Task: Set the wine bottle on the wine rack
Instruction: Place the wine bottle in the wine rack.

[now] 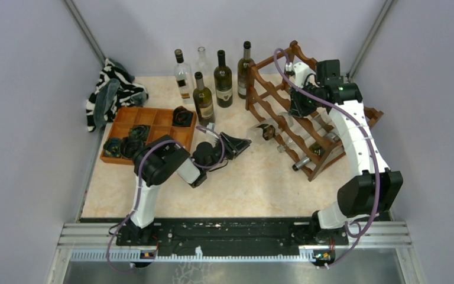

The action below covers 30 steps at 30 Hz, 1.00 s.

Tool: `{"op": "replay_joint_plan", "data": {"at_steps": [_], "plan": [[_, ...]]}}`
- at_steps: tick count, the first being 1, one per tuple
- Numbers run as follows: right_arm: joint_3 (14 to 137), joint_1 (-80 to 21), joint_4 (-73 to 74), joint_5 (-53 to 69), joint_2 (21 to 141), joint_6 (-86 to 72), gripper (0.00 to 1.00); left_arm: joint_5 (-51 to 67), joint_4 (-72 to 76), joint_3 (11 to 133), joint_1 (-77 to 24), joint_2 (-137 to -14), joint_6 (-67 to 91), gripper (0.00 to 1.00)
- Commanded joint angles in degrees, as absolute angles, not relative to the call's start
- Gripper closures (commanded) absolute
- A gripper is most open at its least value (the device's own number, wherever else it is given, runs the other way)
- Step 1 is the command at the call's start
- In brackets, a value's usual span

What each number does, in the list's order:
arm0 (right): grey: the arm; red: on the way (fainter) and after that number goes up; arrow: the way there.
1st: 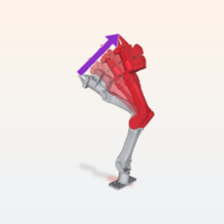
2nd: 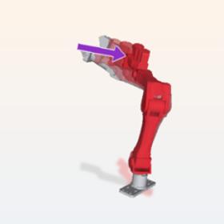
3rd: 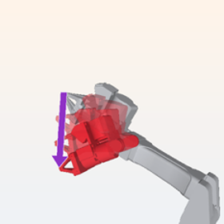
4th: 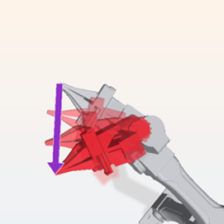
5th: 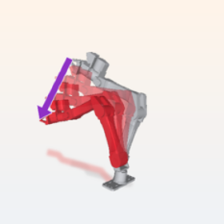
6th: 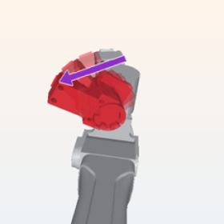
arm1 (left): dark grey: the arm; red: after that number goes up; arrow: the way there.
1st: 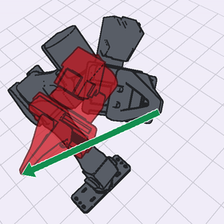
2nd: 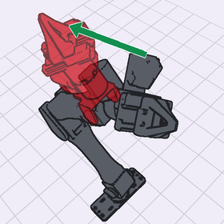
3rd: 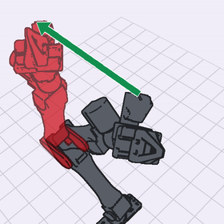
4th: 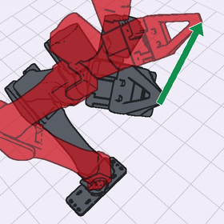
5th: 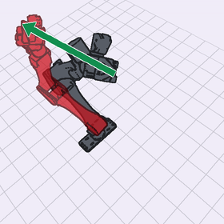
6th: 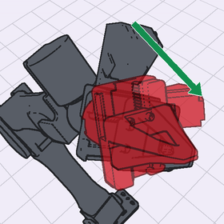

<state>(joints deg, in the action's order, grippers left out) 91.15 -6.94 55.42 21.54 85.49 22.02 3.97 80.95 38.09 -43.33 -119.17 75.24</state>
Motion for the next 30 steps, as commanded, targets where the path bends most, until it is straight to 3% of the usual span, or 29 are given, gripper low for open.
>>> {"op": "replay_joint_plan", "data": {"at_steps": [1,30], "plan": [[91.72,-6.95,52.82,27.11,82.05,19.95,1.0,1.83,97.83,44.74,-44.96,-122.45,74.44,1.0],[91.82,-6.93,52.03,29.25,83.03,20.04,0.99,1.79,79.22,69.9,-45.01,-136.2,76.74,0.99]]}}
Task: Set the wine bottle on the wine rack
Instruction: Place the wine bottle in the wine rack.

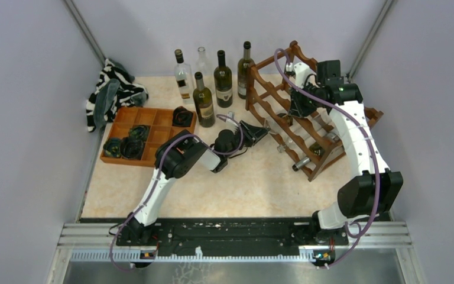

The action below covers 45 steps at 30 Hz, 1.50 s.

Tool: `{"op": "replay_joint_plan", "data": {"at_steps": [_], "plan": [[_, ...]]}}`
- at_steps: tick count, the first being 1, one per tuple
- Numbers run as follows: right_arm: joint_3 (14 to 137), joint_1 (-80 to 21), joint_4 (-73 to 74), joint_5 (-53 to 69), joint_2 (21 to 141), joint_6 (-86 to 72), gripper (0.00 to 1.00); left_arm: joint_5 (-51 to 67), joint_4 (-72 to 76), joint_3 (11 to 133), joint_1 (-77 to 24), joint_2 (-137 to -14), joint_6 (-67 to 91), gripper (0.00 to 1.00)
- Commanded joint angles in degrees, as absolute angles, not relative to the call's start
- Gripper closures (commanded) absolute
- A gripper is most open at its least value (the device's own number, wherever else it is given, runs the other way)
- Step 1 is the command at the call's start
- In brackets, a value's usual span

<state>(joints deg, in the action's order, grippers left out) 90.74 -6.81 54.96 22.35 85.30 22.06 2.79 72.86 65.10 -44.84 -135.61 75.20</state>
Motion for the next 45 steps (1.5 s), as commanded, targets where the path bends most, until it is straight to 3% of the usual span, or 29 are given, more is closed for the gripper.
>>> {"op": "replay_joint_plan", "data": {"at_steps": [1,45], "plan": [[91.77,-6.99,52.03,29.27,83.11,20.05,0.99,1.68,79.24,70.32,-45.07,-136.6,76.98,0.99],[91.32,-6.94,51.5,30.19,83.9,19.84,0.99,-0.29,88.87,83.42,-46.08,-146.6,85.39,1.0]]}}
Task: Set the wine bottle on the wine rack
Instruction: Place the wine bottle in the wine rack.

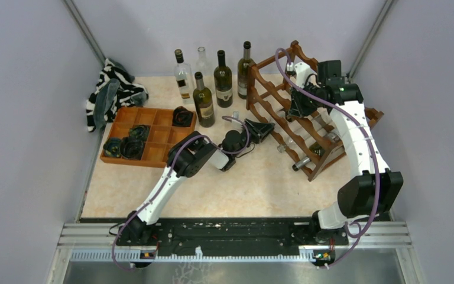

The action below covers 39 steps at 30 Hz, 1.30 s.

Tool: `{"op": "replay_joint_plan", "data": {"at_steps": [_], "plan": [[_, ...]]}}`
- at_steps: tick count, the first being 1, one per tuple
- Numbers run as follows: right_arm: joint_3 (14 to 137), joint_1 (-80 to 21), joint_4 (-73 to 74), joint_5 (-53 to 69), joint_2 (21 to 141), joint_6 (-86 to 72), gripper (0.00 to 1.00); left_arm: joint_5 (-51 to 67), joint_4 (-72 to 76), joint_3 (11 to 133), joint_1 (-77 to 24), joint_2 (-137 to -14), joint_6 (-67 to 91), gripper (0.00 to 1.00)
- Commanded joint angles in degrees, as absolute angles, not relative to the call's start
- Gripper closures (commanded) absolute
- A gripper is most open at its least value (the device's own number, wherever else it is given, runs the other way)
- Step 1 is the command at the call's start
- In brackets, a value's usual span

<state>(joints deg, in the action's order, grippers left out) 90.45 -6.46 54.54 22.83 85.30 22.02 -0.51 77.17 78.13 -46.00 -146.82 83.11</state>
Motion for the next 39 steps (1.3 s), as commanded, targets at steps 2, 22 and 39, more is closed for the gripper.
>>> {"op": "replay_joint_plan", "data": {"at_steps": [2,22,39], "plan": [[91.32,-6.94,51.55,30.15,83.86,19.94,0.99,1.58,88.55,83.96,-46.11,-146.86,85.52,1.0],[91.54,-6.9,51.58,30.41,83.77,20.04,0.98,5.27,74.14,84.22,-46.11,-143.3,76.11,1.0],[91.49,-6.94,51.76,30.67,83.7,20.39,0.98,8.44,55.18,84.23,-46.12,-137.97,55.89,0.94]]}}
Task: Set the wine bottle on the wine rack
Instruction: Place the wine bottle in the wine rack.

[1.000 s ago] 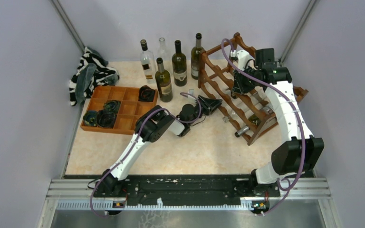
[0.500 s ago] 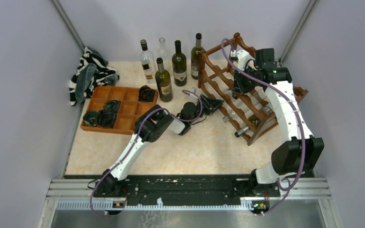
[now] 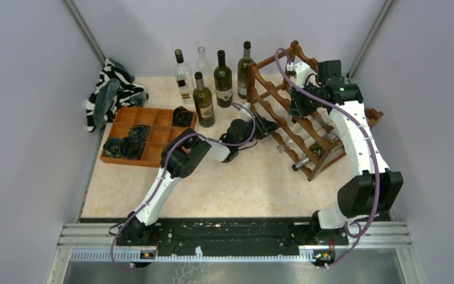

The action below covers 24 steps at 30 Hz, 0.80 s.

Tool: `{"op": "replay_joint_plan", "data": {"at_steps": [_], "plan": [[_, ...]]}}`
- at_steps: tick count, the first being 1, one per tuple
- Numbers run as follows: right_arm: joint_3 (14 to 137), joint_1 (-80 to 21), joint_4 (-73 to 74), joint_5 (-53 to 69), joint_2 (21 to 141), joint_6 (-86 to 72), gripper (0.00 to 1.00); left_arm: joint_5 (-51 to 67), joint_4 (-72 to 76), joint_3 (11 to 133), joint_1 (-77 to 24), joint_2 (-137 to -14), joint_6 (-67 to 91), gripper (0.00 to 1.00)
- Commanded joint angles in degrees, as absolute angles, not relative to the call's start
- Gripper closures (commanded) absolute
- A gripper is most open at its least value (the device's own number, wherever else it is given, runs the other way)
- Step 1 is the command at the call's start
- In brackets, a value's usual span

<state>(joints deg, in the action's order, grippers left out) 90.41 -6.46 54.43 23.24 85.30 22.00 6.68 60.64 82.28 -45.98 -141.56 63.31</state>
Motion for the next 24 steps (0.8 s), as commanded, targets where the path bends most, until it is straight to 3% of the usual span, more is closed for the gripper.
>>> {"op": "replay_joint_plan", "data": {"at_steps": [1,14,24], "plan": [[91.49,-6.94,51.77,30.67,83.75,20.39,0.98,8.51,53.77,84.37,-46.13,-137.57,54.46,0.94],[91.58,-6.94,51.83,30.67,83.68,20.39,0.98,8.51,40.11,88.11,-46.06,-136.4,42.03,0.9],[91.5,-6.94,51.95,30.84,83.48,20.48,0.98,7.42,37.05,87.99,-46.11,-135.43,39.8,0.68]]}}
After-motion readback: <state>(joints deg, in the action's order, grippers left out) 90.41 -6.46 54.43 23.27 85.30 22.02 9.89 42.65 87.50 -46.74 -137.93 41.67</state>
